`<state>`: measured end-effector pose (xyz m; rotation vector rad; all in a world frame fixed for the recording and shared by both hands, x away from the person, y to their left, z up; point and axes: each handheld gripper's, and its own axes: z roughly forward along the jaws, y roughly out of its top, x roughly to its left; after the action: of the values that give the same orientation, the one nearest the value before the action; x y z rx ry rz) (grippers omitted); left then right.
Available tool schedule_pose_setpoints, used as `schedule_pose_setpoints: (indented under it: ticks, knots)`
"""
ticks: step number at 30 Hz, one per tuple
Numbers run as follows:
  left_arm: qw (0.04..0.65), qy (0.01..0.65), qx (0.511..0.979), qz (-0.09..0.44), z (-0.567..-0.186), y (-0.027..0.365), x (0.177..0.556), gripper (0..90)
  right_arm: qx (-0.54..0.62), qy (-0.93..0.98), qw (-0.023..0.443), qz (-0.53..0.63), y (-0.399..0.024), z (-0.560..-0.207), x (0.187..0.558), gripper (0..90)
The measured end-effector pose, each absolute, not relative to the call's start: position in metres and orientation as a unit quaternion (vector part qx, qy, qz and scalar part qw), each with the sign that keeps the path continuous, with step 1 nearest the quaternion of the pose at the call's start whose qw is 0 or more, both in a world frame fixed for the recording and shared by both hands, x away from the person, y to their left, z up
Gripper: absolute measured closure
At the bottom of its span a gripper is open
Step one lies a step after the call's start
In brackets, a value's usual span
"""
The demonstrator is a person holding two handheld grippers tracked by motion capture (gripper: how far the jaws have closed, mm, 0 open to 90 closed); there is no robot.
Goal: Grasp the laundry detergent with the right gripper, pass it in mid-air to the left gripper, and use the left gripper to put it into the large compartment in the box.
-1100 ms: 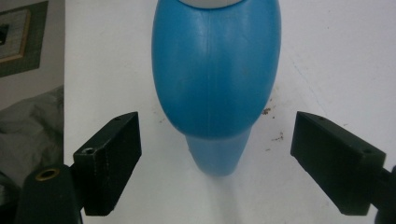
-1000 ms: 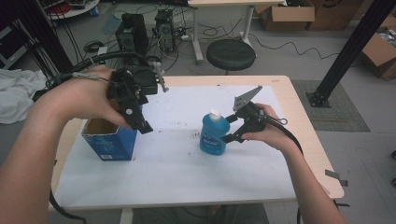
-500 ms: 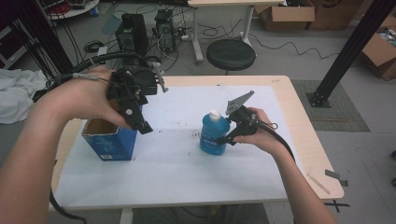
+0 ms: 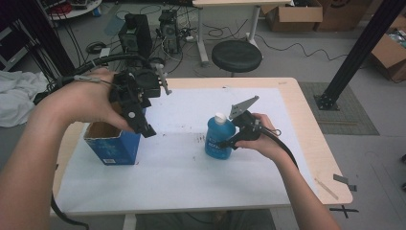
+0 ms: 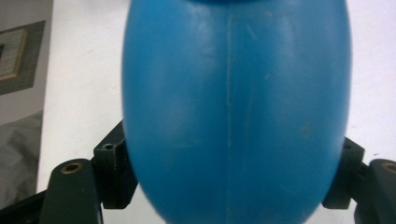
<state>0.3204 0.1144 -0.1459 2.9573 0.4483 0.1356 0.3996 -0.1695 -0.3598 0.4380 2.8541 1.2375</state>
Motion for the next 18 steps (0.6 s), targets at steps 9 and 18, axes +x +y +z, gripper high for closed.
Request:
schedule_pose_setpoints:
  ticks: [9,18]
  knots:
    - [0.072,0.151,0.985,0.043,-0.1488,0.1158,0.3218,15.8,0.136,0.908,0.008,0.396,-0.1668,-0.3631,0.3987,33.6]
    - [0.073,0.153,0.985,0.043,-0.1485,0.1161,0.3228,15.8,0.134,0.905,0.037,0.401,-0.1682,-0.3683,0.3957,42.4]
